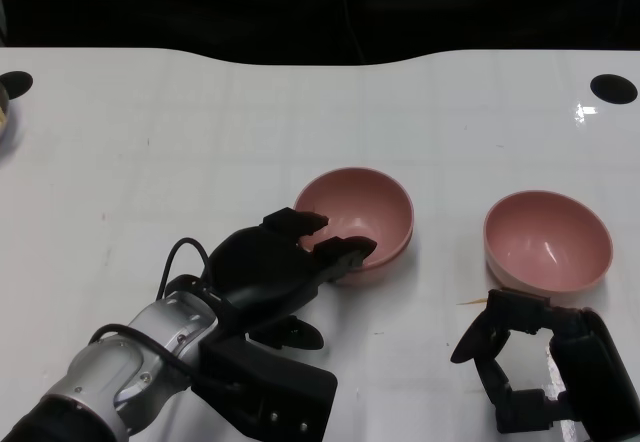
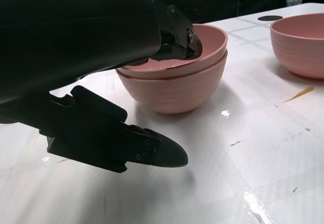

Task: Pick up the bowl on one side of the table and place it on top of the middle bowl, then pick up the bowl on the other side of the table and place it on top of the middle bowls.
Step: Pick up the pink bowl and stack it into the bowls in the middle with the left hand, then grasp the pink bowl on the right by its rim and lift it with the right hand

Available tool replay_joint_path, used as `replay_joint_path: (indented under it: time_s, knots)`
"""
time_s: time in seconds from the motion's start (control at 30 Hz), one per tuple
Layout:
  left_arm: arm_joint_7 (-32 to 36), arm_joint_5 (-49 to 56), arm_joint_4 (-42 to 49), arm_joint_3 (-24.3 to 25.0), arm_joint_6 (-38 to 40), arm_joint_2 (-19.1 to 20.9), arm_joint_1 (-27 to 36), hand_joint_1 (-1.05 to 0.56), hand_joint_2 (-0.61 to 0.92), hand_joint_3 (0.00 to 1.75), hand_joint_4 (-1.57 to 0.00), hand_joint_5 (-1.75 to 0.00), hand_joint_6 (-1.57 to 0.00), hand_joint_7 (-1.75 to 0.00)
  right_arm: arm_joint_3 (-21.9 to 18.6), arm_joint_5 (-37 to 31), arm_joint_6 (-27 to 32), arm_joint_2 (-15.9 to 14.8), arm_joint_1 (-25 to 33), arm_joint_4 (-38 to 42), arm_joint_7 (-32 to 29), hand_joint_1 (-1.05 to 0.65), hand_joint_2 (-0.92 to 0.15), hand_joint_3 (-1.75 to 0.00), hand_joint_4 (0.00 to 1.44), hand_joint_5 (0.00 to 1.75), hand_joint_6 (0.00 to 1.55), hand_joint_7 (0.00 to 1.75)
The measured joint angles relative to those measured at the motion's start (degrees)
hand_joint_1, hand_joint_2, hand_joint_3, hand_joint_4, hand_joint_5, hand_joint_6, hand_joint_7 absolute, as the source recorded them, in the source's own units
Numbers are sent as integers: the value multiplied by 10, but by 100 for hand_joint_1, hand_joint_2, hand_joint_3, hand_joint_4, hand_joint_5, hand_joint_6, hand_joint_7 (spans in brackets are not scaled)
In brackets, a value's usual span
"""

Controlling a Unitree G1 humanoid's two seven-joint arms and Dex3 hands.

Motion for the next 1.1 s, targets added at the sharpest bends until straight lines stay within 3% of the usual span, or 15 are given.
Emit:
replay_joint_path:
  time_s: [0.2,0.5,0.73,0.9,1.0,1.1]
  knots:
    - [43,0,2,2,-13,0,4,-53,92,15,0,-21,-13,0,0,0,0,0,0,0,0,13,-19,-146,88,151,88,122]
    - [109,-7,-9,34,-42,5,21,-52,92,16,-1,-27,-15,-2,0,-1,1,0,0,-1,-1,13,-18,-146,88,152,88,123]
    - [131,-31,-42,72,-77,24,59,-44,92,13,-5,-48,-27,-5,0,-1,1,0,0,-1,-2,13,-18,-148,88,153,88,123]
    - [186,-38,-44,94,-132,35,81,-37,92,7,-26,-64,-44,-11,0,-1,1,0,0,-1,-2,12,-18,-148,87,153,88,123]
    - [237,-37,-44,110,-167,39,92,-32,92,9,-34,-90,-58,-19,0,-1,1,0,0,-1,-2,12,-18,-148,87,153,88,123]
    - [274,-41,-40,123,-206,44,104,-27,91,9,-45,-103,-70,-28,0,0,1,0,1,-1,-2,11,-18,-148,88,153,88,123]
